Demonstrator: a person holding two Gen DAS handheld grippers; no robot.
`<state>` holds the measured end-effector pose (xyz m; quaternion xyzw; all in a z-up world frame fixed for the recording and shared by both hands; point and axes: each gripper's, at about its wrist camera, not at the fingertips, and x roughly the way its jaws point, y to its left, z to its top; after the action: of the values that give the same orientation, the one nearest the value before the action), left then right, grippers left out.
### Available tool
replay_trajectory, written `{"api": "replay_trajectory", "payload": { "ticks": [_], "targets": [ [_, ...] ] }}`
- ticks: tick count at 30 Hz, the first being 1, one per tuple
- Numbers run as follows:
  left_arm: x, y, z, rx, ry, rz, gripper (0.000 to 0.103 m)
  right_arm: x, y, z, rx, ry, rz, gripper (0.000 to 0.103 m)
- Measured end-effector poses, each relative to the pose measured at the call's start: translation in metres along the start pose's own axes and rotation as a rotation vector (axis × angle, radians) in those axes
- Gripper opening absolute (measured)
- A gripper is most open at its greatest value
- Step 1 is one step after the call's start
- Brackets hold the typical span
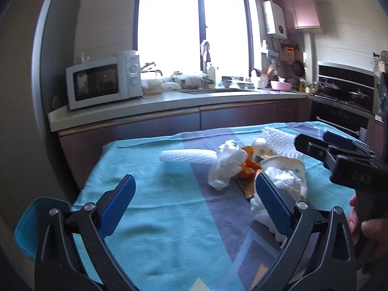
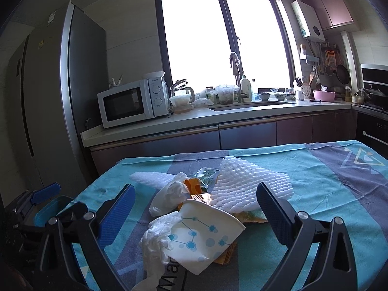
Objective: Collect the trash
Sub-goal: 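Grasp the crumpled tissue with the left tool while the right tool grasps the dotted paper cup, then carry tissue and cup to the teal wastebasket and open both tools over it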
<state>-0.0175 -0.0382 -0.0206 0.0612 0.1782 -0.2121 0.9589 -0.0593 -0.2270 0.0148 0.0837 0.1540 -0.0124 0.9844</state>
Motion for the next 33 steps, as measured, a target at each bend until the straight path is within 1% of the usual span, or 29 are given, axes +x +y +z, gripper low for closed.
{"api": "replay_trajectory", "payload": {
  "ticks": [2, 6, 7, 10, 11, 13, 15, 16, 18, 19, 21, 23, 25, 26, 27, 28, 30, 32, 33],
  "targets": [
    [0.005, -0.007, -0.003, 0.015, 0.027, -0.076, 0.097, 0.001, -0.006, -0.002, 0.008, 0.01, -0.003, 0.096],
    [0.016, -0.026, -0.007, 0.031, 0.074, -0.224, 0.097, 0.006, -0.016, -0.006, 0.026, 0.047, 0.017, 0.09],
    [0.02, -0.029, -0.008, 0.035, 0.088, -0.252, 0.097, 0.008, -0.018, -0.007, 0.035, 0.061, 0.019, 0.089],
    [0.032, -0.043, -0.012, 0.057, 0.116, -0.316, 0.094, 0.017, -0.028, -0.012, 0.086, 0.113, 0.05, 0.079],
    [0.036, -0.046, -0.013, 0.061, 0.126, -0.323, 0.09, 0.02, -0.031, -0.014, 0.101, 0.13, 0.057, 0.076],
    [0.046, -0.051, -0.013, 0.061, 0.161, -0.351, 0.082, 0.026, -0.036, -0.018, 0.133, 0.166, 0.071, 0.075],
    [0.056, -0.055, -0.013, 0.057, 0.189, -0.367, 0.069, 0.031, -0.042, -0.023, 0.17, 0.199, 0.087, 0.075],
    [0.06, -0.055, -0.013, 0.056, 0.199, -0.37, 0.066, 0.034, -0.045, -0.026, 0.192, 0.216, 0.096, 0.075],
    [0.069, -0.054, -0.012, 0.046, 0.221, -0.382, 0.053, 0.038, -0.05, -0.031, 0.237, 0.247, 0.121, 0.075],
    [0.071, -0.053, -0.012, 0.036, 0.231, -0.394, 0.049, 0.041, -0.053, -0.033, 0.26, 0.266, 0.136, 0.075],
    [0.077, -0.049, -0.013, 0.013, 0.25, -0.418, 0.031, 0.048, -0.056, -0.039, 0.306, 0.308, 0.168, 0.075],
    [0.079, -0.046, -0.014, 0.002, 0.257, -0.423, 0.023, 0.054, -0.059, -0.044, 0.352, 0.337, 0.211, 0.075],
    [0.078, -0.043, -0.015, -0.01, 0.258, -0.422, 0.02, 0.059, -0.059, -0.048, 0.398, 0.353, 0.257, 0.072],
    [0.077, -0.041, -0.015, -0.015, 0.26, -0.423, 0.019, 0.06, -0.058, -0.049, 0.41, 0.357, 0.276, 0.068],
    [0.077, -0.039, -0.016, -0.019, 0.26, -0.423, 0.018, 0.061, -0.057, -0.049, 0.417, 0.36, 0.296, 0.062],
    [0.077, -0.036, -0.016, -0.023, 0.26, -0.423, 0.017, 0.06, -0.055, -0.049, 0.426, 0.359, 0.312, 0.059],
    [0.074, -0.031, -0.017, -0.031, 0.258, -0.415, 0.016, 0.058, -0.051, -0.048, 0.431, 0.355, 0.337, 0.044],
    [0.07, -0.023, -0.017, -0.042, 0.253, -0.408, 0.016, 0.057, -0.047, -0.047, 0.436, 0.352, 0.364, 0.035],
    [0.068, -0.019, -0.017, -0.049, 0.25, -0.401, 0.016, 0.055, -0.043, -0.046, 0.429, 0.35, 0.365, 0.034]
  ]
}}
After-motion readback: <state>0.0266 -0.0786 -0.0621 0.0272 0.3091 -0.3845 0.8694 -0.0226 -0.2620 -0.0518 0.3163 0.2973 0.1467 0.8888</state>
